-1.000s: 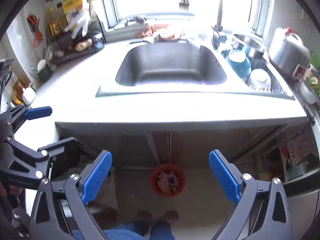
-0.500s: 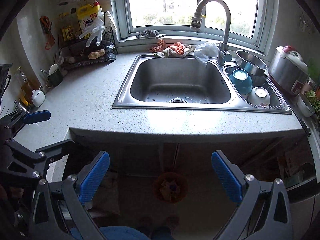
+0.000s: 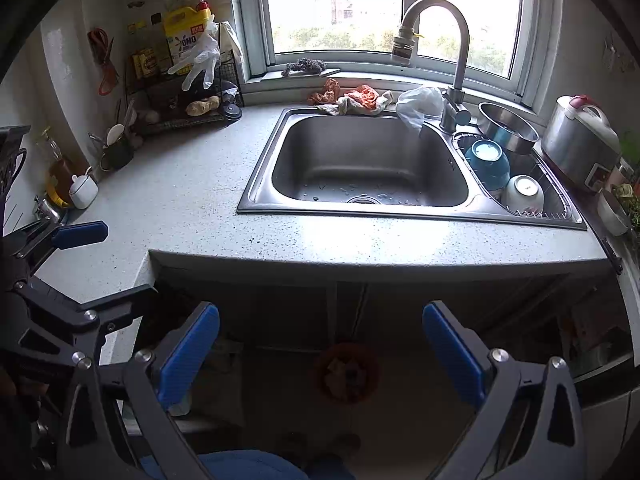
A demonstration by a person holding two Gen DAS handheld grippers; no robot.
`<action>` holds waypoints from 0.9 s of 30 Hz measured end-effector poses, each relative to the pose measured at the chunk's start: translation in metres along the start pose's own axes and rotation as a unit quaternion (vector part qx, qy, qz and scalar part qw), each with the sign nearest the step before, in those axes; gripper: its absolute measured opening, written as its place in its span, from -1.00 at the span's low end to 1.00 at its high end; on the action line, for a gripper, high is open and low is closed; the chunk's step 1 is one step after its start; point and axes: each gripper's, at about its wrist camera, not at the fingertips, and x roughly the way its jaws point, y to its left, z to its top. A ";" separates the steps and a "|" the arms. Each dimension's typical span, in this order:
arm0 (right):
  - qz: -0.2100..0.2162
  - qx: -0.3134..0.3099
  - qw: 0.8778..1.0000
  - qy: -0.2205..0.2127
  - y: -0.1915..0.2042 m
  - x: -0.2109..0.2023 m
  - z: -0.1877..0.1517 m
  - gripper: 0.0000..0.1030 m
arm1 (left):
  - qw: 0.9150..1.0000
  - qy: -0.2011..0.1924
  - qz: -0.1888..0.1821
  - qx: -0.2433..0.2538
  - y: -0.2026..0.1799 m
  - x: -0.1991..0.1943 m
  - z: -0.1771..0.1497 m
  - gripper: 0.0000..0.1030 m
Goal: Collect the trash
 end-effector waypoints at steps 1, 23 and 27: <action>-0.001 -0.001 1.000 0.000 0.000 0.000 -0.001 0.98 | 1.000 0.001 -0.002 0.000 0.000 0.000 -0.001 1.00; -0.005 0.003 1.000 0.002 0.009 -0.007 -0.006 0.98 | 1.000 -0.001 -0.009 -0.009 0.000 -0.006 -0.008 1.00; -0.005 0.004 1.000 0.001 0.008 -0.009 -0.007 0.98 | 1.000 0.001 -0.009 -0.018 0.001 -0.006 -0.007 1.00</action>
